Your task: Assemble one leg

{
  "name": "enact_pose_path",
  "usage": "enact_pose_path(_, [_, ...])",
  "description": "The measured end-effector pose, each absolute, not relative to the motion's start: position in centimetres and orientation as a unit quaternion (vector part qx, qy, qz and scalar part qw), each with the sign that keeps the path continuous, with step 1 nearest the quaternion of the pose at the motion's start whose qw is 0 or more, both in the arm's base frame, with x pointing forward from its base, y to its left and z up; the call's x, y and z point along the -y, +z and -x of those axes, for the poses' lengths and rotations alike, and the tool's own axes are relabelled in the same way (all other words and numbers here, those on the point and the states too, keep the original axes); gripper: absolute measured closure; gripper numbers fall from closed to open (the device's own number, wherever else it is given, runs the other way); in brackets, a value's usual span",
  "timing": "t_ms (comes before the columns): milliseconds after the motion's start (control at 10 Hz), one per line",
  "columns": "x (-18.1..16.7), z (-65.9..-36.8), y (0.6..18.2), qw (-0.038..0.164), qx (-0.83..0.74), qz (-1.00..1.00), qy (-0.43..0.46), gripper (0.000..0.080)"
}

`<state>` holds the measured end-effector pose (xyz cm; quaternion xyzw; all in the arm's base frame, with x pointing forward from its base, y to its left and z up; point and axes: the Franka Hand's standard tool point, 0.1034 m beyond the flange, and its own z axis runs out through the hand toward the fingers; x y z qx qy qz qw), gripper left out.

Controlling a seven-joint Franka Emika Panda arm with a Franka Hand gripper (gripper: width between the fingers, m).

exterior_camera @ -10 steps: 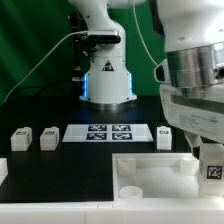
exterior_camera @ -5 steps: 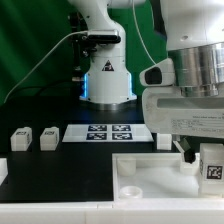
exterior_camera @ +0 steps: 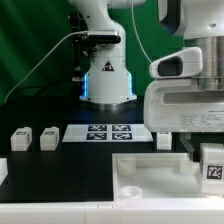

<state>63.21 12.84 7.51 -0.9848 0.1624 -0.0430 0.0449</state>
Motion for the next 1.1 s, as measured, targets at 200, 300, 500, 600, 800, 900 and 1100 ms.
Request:
enact_pose_path(200, [-12.34, -63.00, 7.29, 0.048, -0.278, 0.959, -0.033, 0.0493])
enact_pose_path(300, [-12.35, -62.97, 7.26, 0.050, -0.321, 0.945, -0.030, 0.0496])
enact_pose_path(500, [-12.43, -62.94, 7.17, 0.057, -0.425, 0.903, -0.022, 0.0497])
enact_pose_path(600, [-12.55, -62.94, 7.08, 0.060, -0.482, 0.874, -0.018, 0.0497])
enact_pose_path(800, [-12.56, -63.08, 6.96, 0.086, -0.618, 0.781, 0.002, 0.0497])
enact_pose_path(900, [-12.45, -63.13, 6.85, 0.102, -0.681, 0.725, 0.012, 0.0497])
enact_pose_path(1100, [-12.35, -63.08, 6.70, 0.117, -0.751, 0.650, 0.029, 0.0498])
